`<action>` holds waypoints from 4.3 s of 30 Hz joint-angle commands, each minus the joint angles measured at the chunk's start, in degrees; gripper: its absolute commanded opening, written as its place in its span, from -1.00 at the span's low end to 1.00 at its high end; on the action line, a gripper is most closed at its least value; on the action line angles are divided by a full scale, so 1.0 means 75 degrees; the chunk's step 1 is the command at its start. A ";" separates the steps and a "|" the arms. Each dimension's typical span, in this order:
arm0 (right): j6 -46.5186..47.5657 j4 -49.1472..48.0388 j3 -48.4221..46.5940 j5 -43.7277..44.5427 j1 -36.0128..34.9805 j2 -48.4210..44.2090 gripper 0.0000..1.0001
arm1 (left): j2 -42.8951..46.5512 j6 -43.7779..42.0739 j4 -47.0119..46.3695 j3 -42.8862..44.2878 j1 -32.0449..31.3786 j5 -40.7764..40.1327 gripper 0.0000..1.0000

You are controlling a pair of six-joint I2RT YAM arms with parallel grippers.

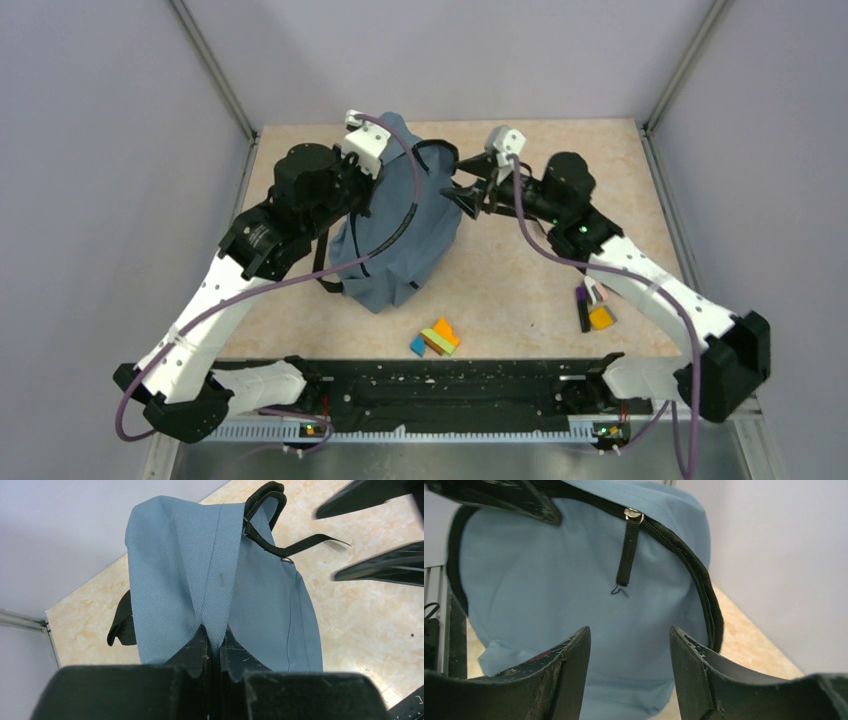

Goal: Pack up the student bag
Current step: Zip the student bag at the center of the board, then unzip the student bag at the center of the board.

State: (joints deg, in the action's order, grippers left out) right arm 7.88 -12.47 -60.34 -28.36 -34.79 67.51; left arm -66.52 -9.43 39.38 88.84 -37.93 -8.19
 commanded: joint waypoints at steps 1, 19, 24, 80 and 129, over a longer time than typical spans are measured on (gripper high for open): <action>-0.0295 -0.0025 -0.1180 0.0112 -0.0401 0.0982 0.13 | 0.0654 0.0078 -0.2020 -0.0276 0.0030 0.0057 -1.00; -0.0214 0.0883 -0.3121 0.1656 -0.1200 0.2493 -0.23 | 0.1205 0.0349 -0.2238 -0.1329 0.0063 0.0415 -1.00; -0.0163 0.0847 -0.3373 0.2429 -0.1357 0.2683 -0.97 | 0.1229 0.0376 -0.2195 -0.1338 0.0066 0.0465 -1.00; -0.1099 0.1719 -0.0228 0.2732 0.0682 0.1886 0.24 | 0.1623 0.0935 -0.3725 -0.2515 0.0770 -0.2073 -1.00; -0.0418 -0.4252 0.2394 0.6258 -0.4362 0.2660 -1.00 | 0.1762 0.2200 -0.4231 -0.3310 0.1822 -0.0902 -0.95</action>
State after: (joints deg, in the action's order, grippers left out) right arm 5.10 -45.60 -40.32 12.01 -67.16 88.16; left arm -54.48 7.16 12.45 64.25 -25.12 -13.52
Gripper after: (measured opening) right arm 0.026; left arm 0.063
